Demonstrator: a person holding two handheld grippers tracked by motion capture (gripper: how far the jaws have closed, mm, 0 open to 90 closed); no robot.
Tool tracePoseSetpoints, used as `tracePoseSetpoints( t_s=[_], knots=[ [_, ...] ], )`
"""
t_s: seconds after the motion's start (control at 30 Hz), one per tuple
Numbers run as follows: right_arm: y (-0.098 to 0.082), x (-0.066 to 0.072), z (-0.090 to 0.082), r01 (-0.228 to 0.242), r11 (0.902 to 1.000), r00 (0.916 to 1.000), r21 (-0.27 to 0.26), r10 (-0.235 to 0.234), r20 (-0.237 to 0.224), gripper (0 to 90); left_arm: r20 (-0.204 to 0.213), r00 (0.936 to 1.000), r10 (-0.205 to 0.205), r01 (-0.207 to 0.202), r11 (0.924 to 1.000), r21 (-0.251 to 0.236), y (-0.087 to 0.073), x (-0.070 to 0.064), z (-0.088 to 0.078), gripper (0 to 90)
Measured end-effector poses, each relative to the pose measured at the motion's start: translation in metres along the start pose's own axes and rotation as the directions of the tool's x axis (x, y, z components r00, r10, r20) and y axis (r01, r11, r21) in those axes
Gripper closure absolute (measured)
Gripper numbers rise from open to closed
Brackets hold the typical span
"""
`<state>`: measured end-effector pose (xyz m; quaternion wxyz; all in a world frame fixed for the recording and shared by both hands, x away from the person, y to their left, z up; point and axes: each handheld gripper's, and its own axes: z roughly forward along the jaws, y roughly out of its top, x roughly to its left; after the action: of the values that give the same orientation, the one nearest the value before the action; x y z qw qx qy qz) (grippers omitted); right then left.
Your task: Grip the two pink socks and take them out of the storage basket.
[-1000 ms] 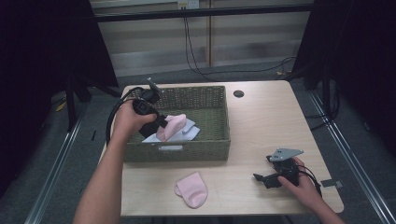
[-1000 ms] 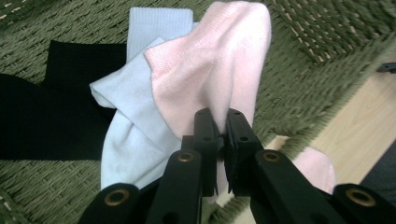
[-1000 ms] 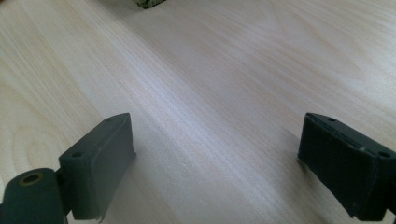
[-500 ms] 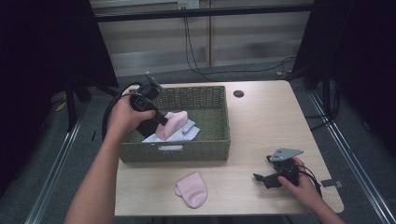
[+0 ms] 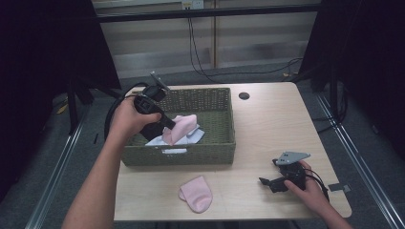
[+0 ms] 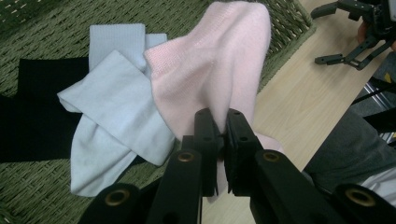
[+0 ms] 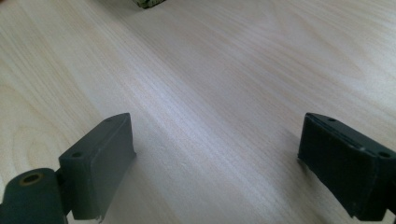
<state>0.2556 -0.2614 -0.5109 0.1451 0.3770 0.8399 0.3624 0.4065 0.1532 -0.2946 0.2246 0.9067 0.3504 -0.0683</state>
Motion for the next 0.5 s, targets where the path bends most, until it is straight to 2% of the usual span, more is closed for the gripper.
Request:
tracePoseSetpoints(
  t_s=[0.23,0.5],
  knots=[
    [0.0,0.0,0.0,-0.002,1.0,1.0,0.0,0.002,0.0,9.7,-0.007,0.9997,0.025,-0.025,0.9997,0.006,-0.004,-0.009,-0.003,84.8],
    [0.0,0.0,0.0,0.002,1.0,1.0,-0.001,-0.002,0.0,9.7,0.01,0.9983,0.058,-0.058,0.9983,-0.004,-0.009,-0.023,-0.005,84.8]
  ],
)
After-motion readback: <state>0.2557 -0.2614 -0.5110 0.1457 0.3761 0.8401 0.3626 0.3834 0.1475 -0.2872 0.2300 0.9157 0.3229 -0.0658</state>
